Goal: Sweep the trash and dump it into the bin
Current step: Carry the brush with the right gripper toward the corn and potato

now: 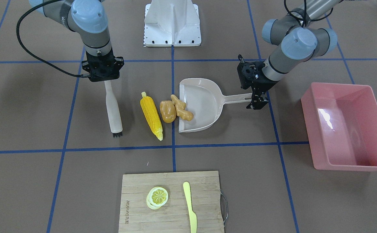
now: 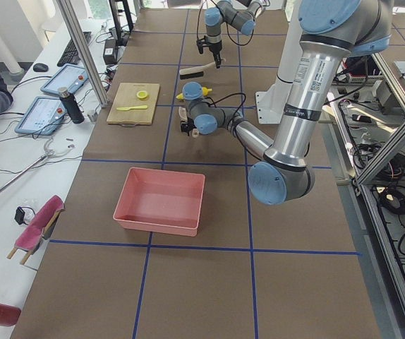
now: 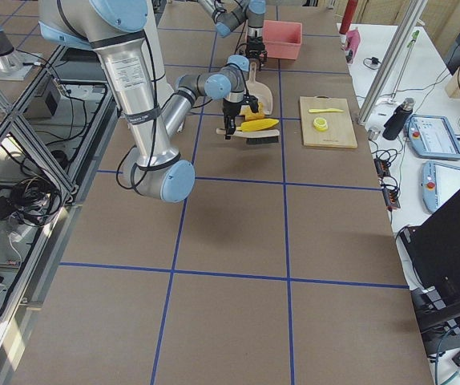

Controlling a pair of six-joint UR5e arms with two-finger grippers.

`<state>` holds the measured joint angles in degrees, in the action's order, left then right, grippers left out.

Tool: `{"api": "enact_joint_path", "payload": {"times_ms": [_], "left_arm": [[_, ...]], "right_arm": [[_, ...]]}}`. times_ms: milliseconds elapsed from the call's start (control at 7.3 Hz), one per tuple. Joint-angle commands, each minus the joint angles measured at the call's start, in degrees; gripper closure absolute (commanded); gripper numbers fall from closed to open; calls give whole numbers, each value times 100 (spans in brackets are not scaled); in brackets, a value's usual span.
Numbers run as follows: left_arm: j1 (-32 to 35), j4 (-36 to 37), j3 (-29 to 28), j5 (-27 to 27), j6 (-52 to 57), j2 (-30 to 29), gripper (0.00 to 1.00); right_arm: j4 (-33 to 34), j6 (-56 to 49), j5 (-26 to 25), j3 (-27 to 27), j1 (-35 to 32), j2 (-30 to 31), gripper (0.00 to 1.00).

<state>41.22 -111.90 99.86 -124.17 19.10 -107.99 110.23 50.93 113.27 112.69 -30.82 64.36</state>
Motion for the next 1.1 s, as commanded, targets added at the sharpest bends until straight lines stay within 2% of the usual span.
{"api": "enact_joint_path", "payload": {"times_ms": [0, 274, 685, 959], "left_arm": [[53, -25, -10, -28, -3, 6, 12], [53, -43, 8, -37, -3, 6, 12], [70, -52, -10, -81, -3, -2, 12], [114, -60, -36, -160, -29, -3, 20]], "right_arm": [[-1, 452, -24, -334, 207, -353, 100], [-115, 558, -120, -537, 418, -504, 100], [-878, 926, -112, -985, 672, -740, 100], [-1467, 1172, -77, -1153, 700, -864, 100]]}}
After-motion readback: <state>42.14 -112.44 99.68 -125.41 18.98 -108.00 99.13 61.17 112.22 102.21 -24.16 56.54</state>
